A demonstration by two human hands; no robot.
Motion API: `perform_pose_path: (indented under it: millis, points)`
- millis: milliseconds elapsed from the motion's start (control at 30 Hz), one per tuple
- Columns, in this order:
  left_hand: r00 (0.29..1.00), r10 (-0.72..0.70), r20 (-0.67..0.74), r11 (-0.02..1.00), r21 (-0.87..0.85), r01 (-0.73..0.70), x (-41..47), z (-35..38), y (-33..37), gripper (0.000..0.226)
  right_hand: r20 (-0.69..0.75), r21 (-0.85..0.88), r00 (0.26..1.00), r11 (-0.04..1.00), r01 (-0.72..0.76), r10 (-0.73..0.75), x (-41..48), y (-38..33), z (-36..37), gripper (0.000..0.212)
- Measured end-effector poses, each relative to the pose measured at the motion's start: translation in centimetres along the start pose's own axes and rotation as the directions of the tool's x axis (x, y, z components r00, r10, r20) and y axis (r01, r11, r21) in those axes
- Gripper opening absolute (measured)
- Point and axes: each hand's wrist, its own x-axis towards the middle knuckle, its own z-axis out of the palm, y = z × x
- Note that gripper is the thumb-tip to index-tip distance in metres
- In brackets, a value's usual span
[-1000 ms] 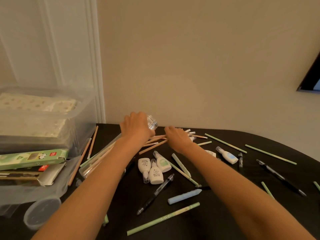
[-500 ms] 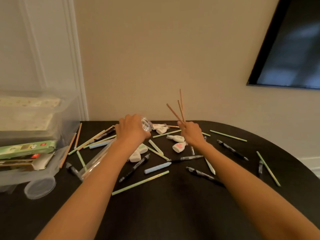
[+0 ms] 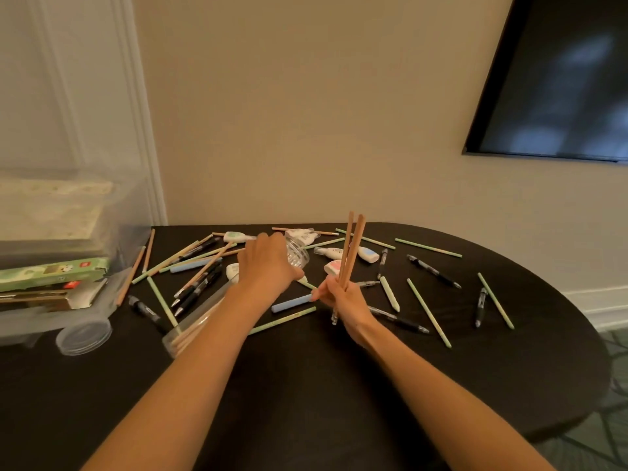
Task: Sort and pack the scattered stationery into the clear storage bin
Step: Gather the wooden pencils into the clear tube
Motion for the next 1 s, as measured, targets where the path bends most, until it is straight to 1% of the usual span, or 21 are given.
perform_pose_path:
  millis: [67,100,200,267,300,400,500,567,633,767,833,900,933,967,1000]
  points:
    - [1.000,0.011,0.004,1.000,-0.023,-0.011,-0.2,0.1,-0.3,0.065,0.035,-0.019,0.999,1.000,-0.006,0.007,0.0,-0.5,-0.1,0.028]
    - [1.000,0.014,0.005,0.999,-0.040,-0.014,-0.3,0.0,-0.5,0.067,0.057,-0.055,0.998,0.998,0.018,-0.014,0.0,-1.1,-0.3,0.026]
    - [1.000,0.010,0.002,0.994,-0.107,-0.010,-0.3,-0.4,-1.0,0.069,0.200,-0.265,0.975,0.952,0.153,-0.101,0.2,-3.0,-0.9,0.021]
    - [1.000,0.011,-0.005,0.984,-0.175,-0.012,-0.4,-0.8,-1.3,0.068,0.293,-0.400,0.952,0.894,0.200,-0.082,0.5,-3.6,-1.1,0.023]
    - [1.000,0.018,-0.013,0.977,-0.213,-0.020,-0.5,-1.0,-1.4,0.067,0.317,-0.471,0.947,0.857,0.207,-0.055,0.7,-3.6,-1.2,0.025]
    - [0.999,0.037,-0.037,0.952,-0.301,-0.046,-0.6,-1.3,-1.8,0.064,0.328,-0.637,0.944,0.744,0.202,0.024,1.1,-3.7,-1.4,0.024]
    - [0.997,0.078,-0.019,0.950,-0.303,-0.080,-0.6,-1.3,-2.3,0.067,0.289,-0.744,0.957,0.631,0.217,0.012,1.5,-4.3,-1.5,0.022]
    - [0.995,0.099,-0.001,0.946,-0.311,-0.094,-0.6,-1.3,-2.6,0.066,0.271,-0.796,0.962,0.560,0.230,-0.010,1.9,-4.6,-1.7,0.021]
    - [0.993,0.117,0.020,0.935,-0.339,-0.103,-0.5,-1.5,-2.9,0.061,0.269,-0.823,0.963,0.511,0.246,-0.031,2.2,-4.9,-1.8,0.021]
    - [0.980,0.182,0.077,0.917,-0.374,-0.141,-0.6,-2.2,-3.4,0.049,0.295,-0.820,0.953,0.493,0.289,-0.068,2.4,-5.5,-1.8,0.023]
    - [0.972,0.210,0.101,0.904,-0.398,-0.154,-0.7,-2.7,-3.6,0.050,0.312,-0.819,0.946,0.480,0.314,-0.085,2.6,-5.4,-1.9,0.022]
    - [0.969,0.212,0.130,0.889,-0.437,-0.136,-0.7,-3.1,-3.8,0.050,0.315,-0.837,0.946,0.447,0.314,-0.075,2.6,-5.5,-2.0,0.022]
    - [0.965,0.215,0.148,0.890,-0.438,-0.131,-0.7,-3.2,-3.8,0.049,0.315,-0.854,0.946,0.412,0.318,-0.078,2.7,-5.5,-2.1,0.024]
    - [0.960,0.221,0.170,0.899,-0.418,-0.133,-0.7,-3.3,-3.9,0.048,0.316,-0.880,0.945,0.347,0.325,-0.083,2.7,-5.8,-2.1,0.027]
    - [0.955,0.229,0.189,0.910,-0.389,-0.141,-0.7,-3.3,-3.9,0.049,0.325,-0.906,0.941,0.251,0.339,-0.099,2.7,-6.2,-2.0,0.030]
